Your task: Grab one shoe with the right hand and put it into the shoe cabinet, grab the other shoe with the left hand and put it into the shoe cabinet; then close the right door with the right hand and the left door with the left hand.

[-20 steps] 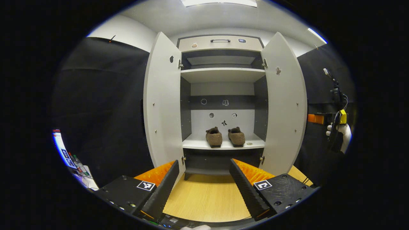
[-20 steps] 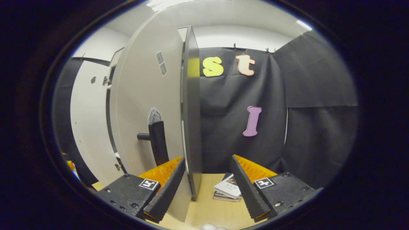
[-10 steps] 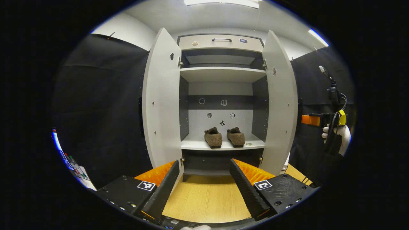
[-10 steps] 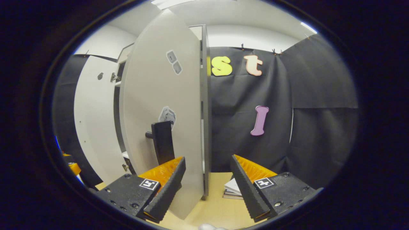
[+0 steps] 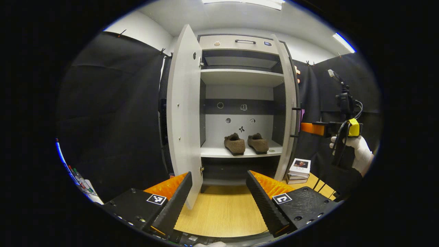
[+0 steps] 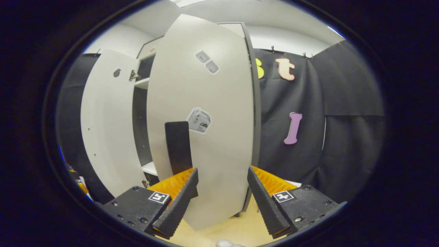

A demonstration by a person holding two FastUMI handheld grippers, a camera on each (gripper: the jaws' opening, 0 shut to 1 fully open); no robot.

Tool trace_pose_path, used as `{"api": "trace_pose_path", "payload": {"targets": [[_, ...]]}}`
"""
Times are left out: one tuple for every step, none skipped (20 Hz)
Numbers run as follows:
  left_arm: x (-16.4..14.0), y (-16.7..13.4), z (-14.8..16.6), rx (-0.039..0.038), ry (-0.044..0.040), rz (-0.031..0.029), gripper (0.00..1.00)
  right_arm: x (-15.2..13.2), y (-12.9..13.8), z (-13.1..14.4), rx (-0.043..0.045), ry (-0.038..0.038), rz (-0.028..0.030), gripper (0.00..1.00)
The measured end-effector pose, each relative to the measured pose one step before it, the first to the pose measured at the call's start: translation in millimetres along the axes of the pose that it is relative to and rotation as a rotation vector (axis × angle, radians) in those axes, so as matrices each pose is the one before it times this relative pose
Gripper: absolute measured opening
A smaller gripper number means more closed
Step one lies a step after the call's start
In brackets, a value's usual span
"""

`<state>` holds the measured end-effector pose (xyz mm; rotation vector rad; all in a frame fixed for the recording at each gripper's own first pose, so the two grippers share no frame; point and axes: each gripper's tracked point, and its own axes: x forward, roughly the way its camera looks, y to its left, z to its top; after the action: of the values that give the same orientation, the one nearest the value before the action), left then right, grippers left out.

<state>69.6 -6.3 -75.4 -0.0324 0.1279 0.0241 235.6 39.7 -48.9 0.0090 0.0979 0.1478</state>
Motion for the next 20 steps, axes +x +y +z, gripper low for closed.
{"api": "trace_pose_path", "payload": {"targets": [[-0.49, 5.52, 0.12, 0.00156, 0.00023, 0.00022, 0.97, -1.80, 4.22, -0.62, 0.00791, -0.00232, -0.00486, 0.97], [-0.66, 5.56, 0.05, 0.00042, -0.00048, -0.00151, 0.96, -2.50, 3.34, -0.57, -0.00016, -0.00219, -0.00356, 0.97], [-1.11, 5.40, 0.38, 0.00095, -0.00203, 0.00131, 0.96, -4.51, 2.80, -1.08, -0.00419, -0.00011, -0.00574, 0.97], [0.03, 5.65, 0.98, 0.00266, -0.00018, -0.00129, 0.96, -6.46, 1.08, -0.70, -0.00416, -0.00107, -0.00673, 0.97], [1.96, 8.23, -0.75, 0.00370, 0.00170, 0.00304, 0.96, -7.29, 0.41, -0.26, -0.00385, -0.00123, -0.00898, 0.97], [2.66, 8.53, -0.06, 0.00352, 0.00116, 0.00209, 0.96, -8.41, 0.00, -1.25, 0.00057, 0.00179, -0.01080, 0.97], [1.58, 9.23, -0.37, -0.00047, 0.00283, 0.00013, 0.96, -8.77, 0.62, -1.39, 0.00265, 0.00256, -0.00850, 0.97], [3.81, 9.22, 0.48, -0.00317, -0.00041, -0.00198, 0.96, -9.92, 0.83, -1.65, 0.00499, 0.00057, -0.00983, 0.97], [3.15, 10.25, 1.46, -0.00213, -0.00042, 0.00426, 0.96, -9.89, 1.46, -2.34, 0.00334, 0.00061, -0.01017, 0.97], [3.74, 11.64, 3.14, 0.00020, -0.00444, 0.00606, 0.96, -12.55, 0.92, -3.96, 0.00273, 0.00235, -0.01383, 0.97], [5.08, 13.27, 3.06, 0.00511, -0.00543, 0.01011, 0.96, -9.68, 0.93, -4.68, 0.00104, 0.00392, -0.00936, 0.97], [6.88, 14.18, 3.59, 0.00736, -0.00509, 0.01262, 0.96, -10.79, 0.86, -5.57, -0.00122, 0.00665, -0.01218, 0.97], [7.11, 14.24, 3.81, 0.00797, -0.00586, 0.01585, 0.96, -11.19, 1.25, -7.72, -0.00232, 0.00940, -0.01456, 0.95], [9.06, 13.95, 3.83, 0.00567, -0.00750, 0.01331, 0.96, -9.73, 0.97, -5.78, -0.00036, 0.00807, -0.01107, 0.97], [9.23, 14.18, 5.55, 0.00282, -0.00605, 0.01249, 0.96, -11.00, 0.61, -7.48, 0.00170, 0.00921, -0.01466, 0.97], [9.67, 11.25, 5.39, 0.00033, -0.01181, 0.00984, 0.96, -9.49, 0.45, -6.88, 0.00077, 0.01190, -0.01023, 0.97], [8.07, 12.87, 5.28, 0.00295, -0.00709, 0.01195, 0.96, -8.42, 0.16, -6.97, 0.00012, 0.01073, -0.01161, 0.97], [9.62, 12.57, 6.29, 0.00609, -0.01335, 0.01871, 0.96, -7.92, -0.92, -5.96, -0.00039, 0.00796, -0.01452, 0.97], [9.79, 11.29, 6.46, 0.00109, -0.01126, 0.01663, 0.96, -6.99, -2.13, -5.81, -0.00073, 0.01144, -0.01485, 0.97], [10.73, 8.96, 6.79, -0.00533, -0.01225, 0.01307, 0.96, -6.44, -1.25, -4.96, 0.00330, 0.00786, -0.01150, 0.97]]}}
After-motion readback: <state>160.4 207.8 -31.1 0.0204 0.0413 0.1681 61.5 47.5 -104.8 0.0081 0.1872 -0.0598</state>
